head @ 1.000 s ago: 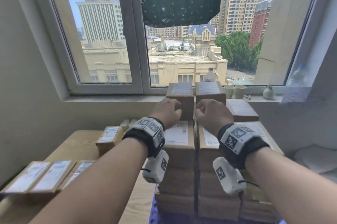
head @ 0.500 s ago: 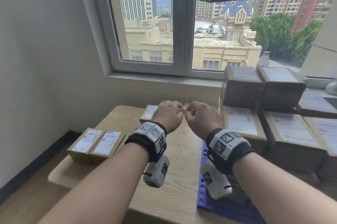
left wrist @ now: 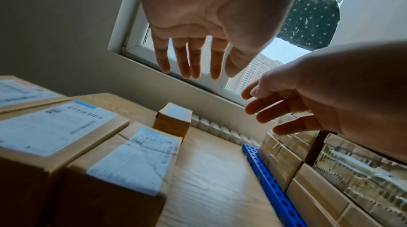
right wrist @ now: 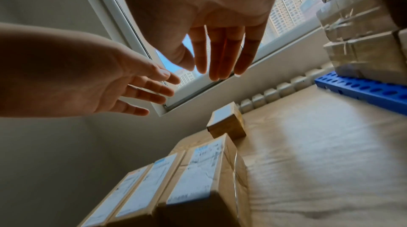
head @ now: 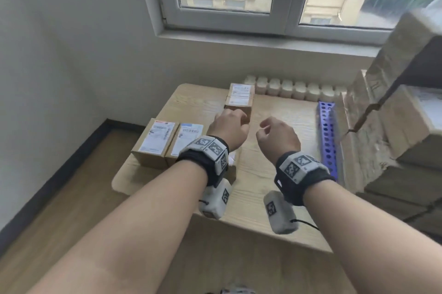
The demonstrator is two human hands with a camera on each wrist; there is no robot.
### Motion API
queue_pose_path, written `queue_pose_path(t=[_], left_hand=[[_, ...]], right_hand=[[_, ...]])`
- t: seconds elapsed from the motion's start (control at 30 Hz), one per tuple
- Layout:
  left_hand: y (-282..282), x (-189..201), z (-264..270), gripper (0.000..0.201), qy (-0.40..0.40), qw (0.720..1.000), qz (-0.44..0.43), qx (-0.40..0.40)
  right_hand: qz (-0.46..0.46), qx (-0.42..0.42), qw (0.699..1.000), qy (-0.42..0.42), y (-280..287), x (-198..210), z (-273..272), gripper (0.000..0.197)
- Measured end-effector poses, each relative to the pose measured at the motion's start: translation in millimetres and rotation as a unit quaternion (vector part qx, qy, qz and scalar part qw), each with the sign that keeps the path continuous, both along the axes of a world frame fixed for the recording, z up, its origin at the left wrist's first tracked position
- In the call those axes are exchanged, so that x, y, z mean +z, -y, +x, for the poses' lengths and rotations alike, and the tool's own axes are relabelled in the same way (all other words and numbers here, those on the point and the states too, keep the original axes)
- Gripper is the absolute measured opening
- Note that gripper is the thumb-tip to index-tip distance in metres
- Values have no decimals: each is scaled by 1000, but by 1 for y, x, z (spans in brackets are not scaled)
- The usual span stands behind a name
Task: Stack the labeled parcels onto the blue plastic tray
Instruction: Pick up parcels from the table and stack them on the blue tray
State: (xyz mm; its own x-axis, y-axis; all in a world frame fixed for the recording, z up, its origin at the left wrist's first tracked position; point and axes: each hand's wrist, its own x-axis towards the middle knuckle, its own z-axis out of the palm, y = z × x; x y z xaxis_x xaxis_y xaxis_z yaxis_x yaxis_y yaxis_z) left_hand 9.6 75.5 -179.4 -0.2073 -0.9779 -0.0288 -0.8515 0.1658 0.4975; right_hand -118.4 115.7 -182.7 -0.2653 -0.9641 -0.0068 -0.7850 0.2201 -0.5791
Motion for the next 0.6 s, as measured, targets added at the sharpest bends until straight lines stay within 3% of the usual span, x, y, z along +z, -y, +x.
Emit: queue_pose_path(t=[0.3, 0.6], left_hand=[[38, -45, 30, 41, -4, 998, 68, 0], [131, -54, 25, 44, 3, 996, 84, 8]], right_hand=[[50, -20, 999, -6, 36, -45, 18, 34], [79, -38, 996, 18, 124, -67, 14, 36]])
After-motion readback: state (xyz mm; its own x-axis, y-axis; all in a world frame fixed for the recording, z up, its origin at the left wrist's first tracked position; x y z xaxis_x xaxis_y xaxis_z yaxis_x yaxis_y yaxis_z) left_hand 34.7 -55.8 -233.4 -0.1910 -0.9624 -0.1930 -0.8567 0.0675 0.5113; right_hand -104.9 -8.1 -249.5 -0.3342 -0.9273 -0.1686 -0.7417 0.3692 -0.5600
